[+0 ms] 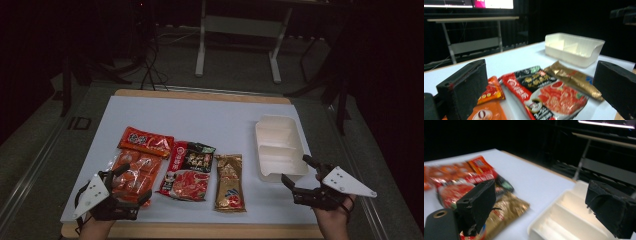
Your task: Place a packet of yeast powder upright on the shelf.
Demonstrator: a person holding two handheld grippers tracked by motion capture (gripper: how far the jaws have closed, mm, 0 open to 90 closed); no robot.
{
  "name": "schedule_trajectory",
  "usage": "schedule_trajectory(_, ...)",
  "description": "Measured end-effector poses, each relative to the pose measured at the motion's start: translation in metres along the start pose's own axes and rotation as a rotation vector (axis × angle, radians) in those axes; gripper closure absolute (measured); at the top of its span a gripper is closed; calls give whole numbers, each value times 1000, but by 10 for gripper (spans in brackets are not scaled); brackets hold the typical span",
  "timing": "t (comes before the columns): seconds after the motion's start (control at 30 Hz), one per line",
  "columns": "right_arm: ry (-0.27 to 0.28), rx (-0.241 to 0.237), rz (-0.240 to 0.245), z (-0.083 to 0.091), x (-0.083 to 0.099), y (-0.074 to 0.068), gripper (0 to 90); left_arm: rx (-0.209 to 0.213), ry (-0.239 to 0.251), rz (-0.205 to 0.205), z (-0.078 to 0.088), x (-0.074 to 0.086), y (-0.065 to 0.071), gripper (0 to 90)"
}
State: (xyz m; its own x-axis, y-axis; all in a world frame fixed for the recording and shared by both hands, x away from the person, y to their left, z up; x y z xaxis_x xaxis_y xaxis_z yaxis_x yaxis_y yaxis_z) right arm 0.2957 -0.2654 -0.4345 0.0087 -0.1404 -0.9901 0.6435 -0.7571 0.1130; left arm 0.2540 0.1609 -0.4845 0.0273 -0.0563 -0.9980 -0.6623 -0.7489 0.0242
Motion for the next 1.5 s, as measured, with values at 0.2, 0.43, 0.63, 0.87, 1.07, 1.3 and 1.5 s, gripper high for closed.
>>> schedule_trajectory(0.2,-10,-60,24,-8,-18,-2,97,17,-18,68,0,-2,0,2)
schedule_trajectory(0.43,-56,-128,67,-27,-32,-10,103,26,-58,62,-3,3,6,2)
schedule_trajectory(0.63,-94,-179,84,-44,-33,-14,115,21,-76,71,-1,3,6,2)
schedule_trajectory(0.87,-143,-232,113,-65,-30,-21,129,37,-68,32,0,3,10,2)
schedule_trajectory(1.07,-191,-305,137,-83,-26,-33,136,57,-82,28,-2,6,14,2)
schedule_trajectory(1.3,-249,-379,156,-107,-11,-47,143,58,-82,30,-2,6,14,2)
schedule_trajectory(1.5,-287,-405,169,-122,1,-49,145,62,-90,31,-2,8,14,2)
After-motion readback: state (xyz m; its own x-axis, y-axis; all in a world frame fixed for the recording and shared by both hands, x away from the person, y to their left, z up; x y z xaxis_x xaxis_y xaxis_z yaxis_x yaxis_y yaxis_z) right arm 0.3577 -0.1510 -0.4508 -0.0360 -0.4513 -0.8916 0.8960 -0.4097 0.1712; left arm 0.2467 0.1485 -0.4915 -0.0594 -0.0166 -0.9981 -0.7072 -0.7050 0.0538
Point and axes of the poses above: each handheld gripper's, and its own axes: z roughly backward along the jaws, x roughly out of its underside, y roughly to its right, the point moved 9 cm from there along -z, roughly forward along the jaws, and after that the axes turned 9 degrees about y, right-handed, at the moved point
